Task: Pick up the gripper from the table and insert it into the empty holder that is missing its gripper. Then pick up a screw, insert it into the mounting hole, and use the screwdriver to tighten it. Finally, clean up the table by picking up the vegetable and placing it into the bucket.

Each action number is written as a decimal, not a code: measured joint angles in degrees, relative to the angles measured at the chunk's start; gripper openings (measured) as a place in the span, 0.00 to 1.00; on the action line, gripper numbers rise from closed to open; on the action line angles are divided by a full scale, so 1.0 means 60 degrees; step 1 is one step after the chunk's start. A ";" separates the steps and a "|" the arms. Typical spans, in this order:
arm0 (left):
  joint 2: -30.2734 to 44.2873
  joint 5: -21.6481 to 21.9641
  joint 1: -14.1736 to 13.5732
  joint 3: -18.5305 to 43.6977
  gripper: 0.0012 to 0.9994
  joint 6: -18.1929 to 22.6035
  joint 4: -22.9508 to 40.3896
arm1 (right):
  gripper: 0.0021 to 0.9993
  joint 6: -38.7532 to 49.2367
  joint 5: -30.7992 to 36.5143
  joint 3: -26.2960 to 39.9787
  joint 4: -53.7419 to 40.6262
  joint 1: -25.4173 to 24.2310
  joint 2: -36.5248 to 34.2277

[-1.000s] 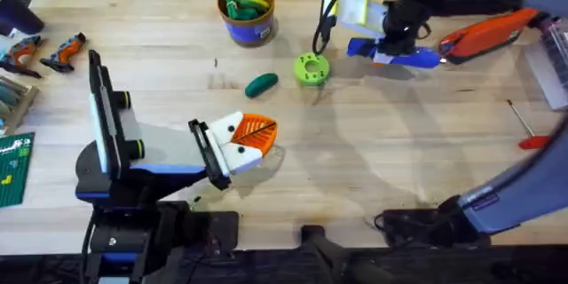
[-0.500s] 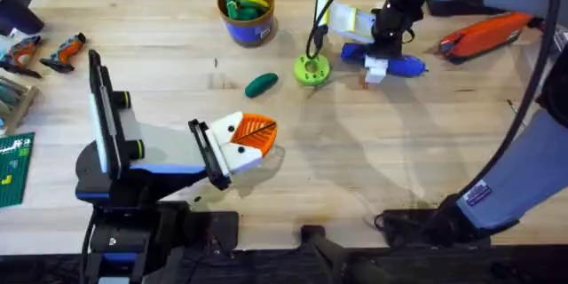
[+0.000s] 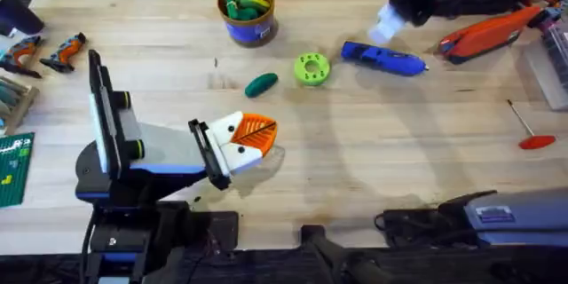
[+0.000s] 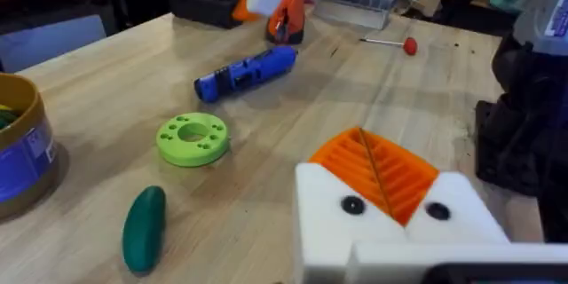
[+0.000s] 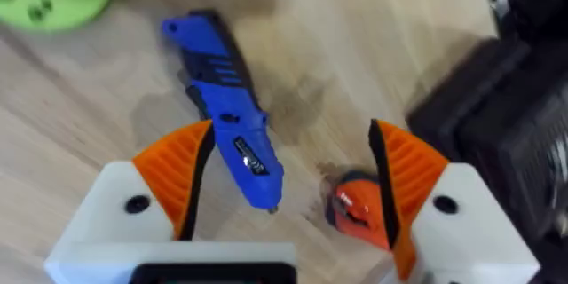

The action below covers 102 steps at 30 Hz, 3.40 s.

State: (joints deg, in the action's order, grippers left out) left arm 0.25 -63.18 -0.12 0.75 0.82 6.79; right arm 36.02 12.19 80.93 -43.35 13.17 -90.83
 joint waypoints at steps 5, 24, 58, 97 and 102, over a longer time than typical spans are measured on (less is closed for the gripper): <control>0.0003 0.0000 0.0000 0.0000 0.55 0.0011 -0.0003 | 0.97 -0.2762 -0.0001 0.0004 -0.0249 0.0000 0.1300; 0.0124 0.1361 0.0932 0.0844 0.98 -0.0627 0.1284 | 0.97 -0.7857 -0.0052 0.0004 -0.2735 0.0000 0.2725; 1.1108 0.6821 0.1315 1.0440 0.99 0.2552 0.7693 | 0.97 -0.8508 -0.1196 -0.4000 -0.1559 0.0000 0.6310; 1.7458 1.0791 -0.3858 1.2502 1.00 0.3377 0.8177 | 0.98 -0.8508 -0.1225 -0.4018 -0.1563 0.0000 0.5384; 1.7647 1.0588 -0.3858 1.2509 0.99 0.3377 0.8156 | 0.98 -0.8508 -0.1225 -0.4018 -0.1559 0.0000 0.5384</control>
State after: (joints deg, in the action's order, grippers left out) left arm 106.13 0.35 -23.27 75.81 21.08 55.72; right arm -15.03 4.84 56.82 -52.71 13.17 -58.52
